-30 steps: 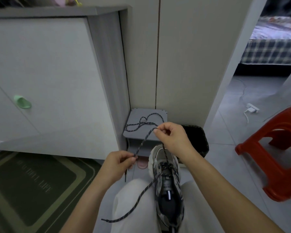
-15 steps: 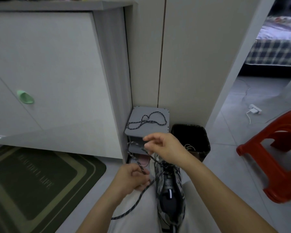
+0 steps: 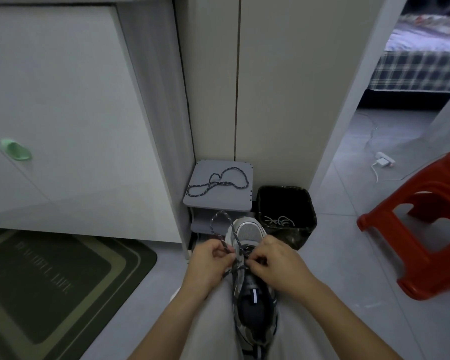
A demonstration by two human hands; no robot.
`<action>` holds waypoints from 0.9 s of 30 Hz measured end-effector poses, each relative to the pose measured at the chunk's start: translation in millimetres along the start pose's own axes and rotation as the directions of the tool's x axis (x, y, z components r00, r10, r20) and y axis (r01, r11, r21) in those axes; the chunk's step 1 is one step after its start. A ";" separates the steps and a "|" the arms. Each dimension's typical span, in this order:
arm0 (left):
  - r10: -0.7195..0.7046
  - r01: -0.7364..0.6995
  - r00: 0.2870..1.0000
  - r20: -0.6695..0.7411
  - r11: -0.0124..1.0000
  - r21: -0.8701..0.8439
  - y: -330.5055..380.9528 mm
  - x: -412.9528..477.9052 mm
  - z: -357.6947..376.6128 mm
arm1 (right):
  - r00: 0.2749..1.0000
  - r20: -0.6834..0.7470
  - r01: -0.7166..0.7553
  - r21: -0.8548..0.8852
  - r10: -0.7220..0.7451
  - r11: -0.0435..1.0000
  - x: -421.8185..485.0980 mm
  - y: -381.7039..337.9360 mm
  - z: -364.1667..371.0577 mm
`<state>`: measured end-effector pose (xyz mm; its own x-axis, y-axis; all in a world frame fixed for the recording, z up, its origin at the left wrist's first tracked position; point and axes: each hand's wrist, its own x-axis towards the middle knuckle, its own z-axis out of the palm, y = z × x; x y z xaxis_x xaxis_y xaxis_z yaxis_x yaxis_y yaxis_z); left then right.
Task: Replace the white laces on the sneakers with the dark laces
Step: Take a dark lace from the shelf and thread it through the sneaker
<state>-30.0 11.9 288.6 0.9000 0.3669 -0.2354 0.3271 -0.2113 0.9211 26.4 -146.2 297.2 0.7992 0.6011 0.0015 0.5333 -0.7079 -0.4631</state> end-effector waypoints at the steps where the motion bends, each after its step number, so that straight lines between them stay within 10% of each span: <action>1: 0.004 -0.004 1.000 -0.004 1.000 0.009 -0.3 1.1 0.6 | 1.000 -0.002 -0.009 0.030 0.009 0.999 0.3 1.9 0.8; 14: 0.051 -0.056 0.998 0.038 0.990 0.131 -1.6 8.8 8.0 | 0.996 -0.031 -0.084 0.095 0.088 0.992 8.7 -1.1 21.9; 27: -0.251 0.138 0.954 -0.162 0.852 -0.505 15.2 11.9 -0.4 | 0.974 -0.222 -0.034 0.072 0.049 0.997 -21.4 14.8 12.2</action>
<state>-14.5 13.5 299.9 0.7298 0.5503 -0.4056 0.2573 0.3285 0.9088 13.8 -165.0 279.5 0.8661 0.4683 0.1750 0.4844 -0.6994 -0.5256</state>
